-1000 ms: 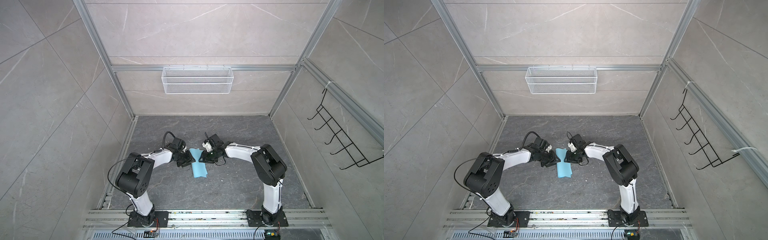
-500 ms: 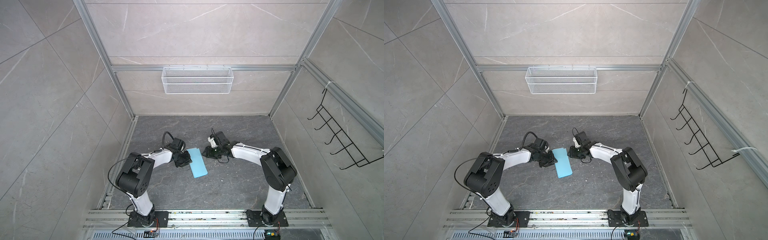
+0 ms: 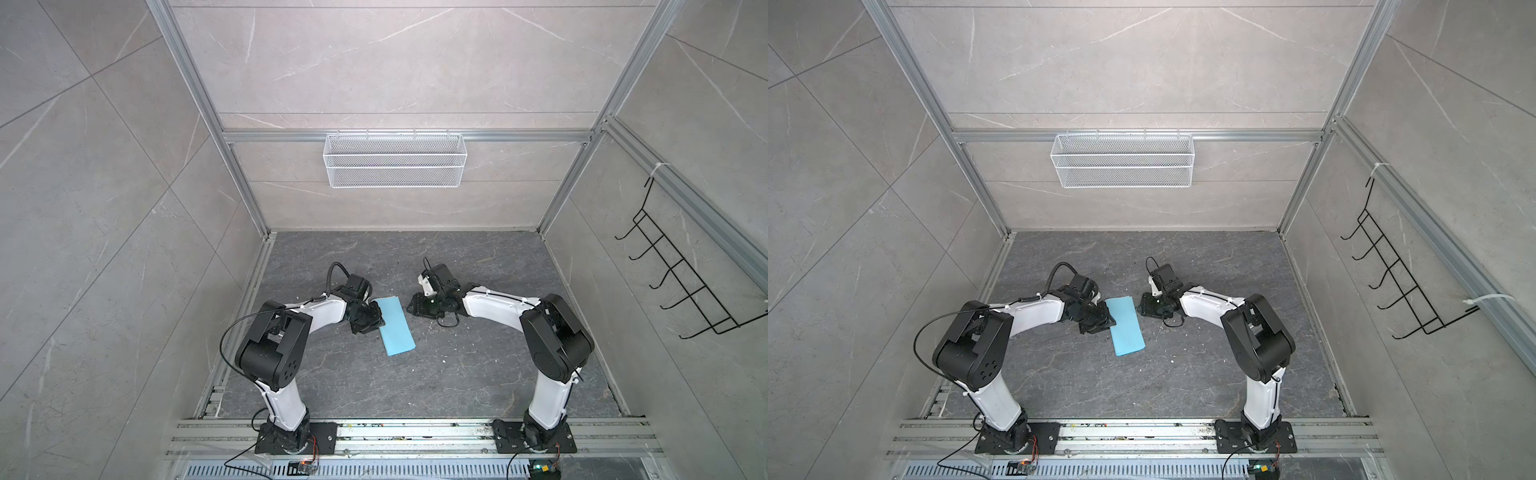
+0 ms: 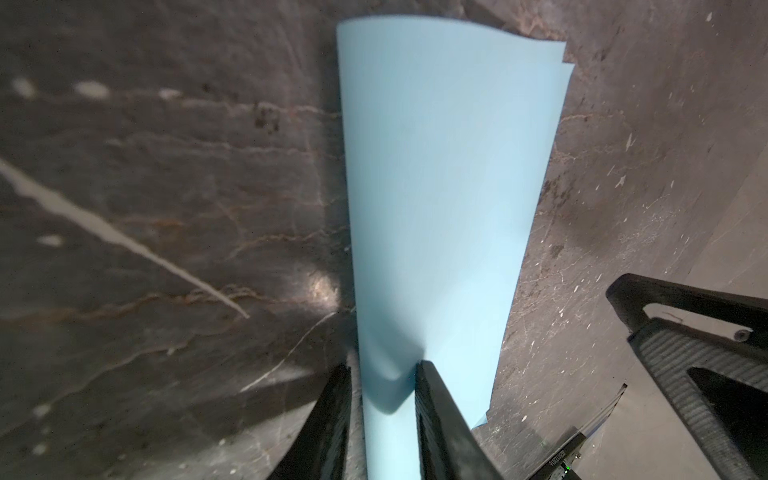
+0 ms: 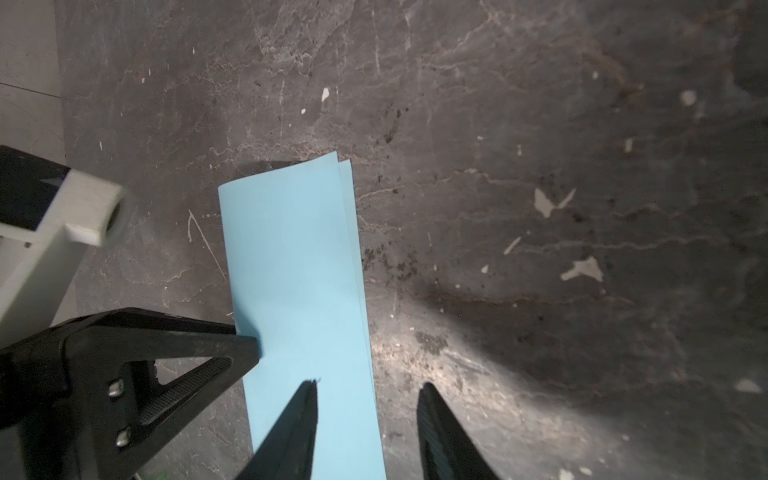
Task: Fold a paper plane with a square sheet of paper (pick it up from the middle)
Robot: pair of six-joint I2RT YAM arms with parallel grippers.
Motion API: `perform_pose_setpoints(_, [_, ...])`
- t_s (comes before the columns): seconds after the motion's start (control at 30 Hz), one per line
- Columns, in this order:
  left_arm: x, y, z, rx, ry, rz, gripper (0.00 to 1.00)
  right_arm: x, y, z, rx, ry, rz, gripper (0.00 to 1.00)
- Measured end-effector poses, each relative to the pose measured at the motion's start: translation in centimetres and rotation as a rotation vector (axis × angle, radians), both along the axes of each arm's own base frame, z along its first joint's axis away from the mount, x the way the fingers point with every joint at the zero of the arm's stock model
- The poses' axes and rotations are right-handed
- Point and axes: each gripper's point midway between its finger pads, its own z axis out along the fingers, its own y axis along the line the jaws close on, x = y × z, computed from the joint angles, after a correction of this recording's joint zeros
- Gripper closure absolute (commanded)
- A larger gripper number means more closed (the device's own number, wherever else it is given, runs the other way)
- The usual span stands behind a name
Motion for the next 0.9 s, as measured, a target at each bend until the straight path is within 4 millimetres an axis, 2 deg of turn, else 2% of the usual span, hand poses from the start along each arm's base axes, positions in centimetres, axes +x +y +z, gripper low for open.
perform_pose_setpoints(0.63, [-0.16, 0.03, -0.3, 0.022, -0.005, -0.047, 0.69, -0.62, -0.63, -1.03, -0.024, 0.02, -0.006, 0.57])
perform_pose_setpoints(0.9, [0.07, -0.55, -0.37, 0.004, 0.004, -0.057, 0.69, -0.75, -0.48, -1.0, -0.016, 0.026, 0.001, 0.57])
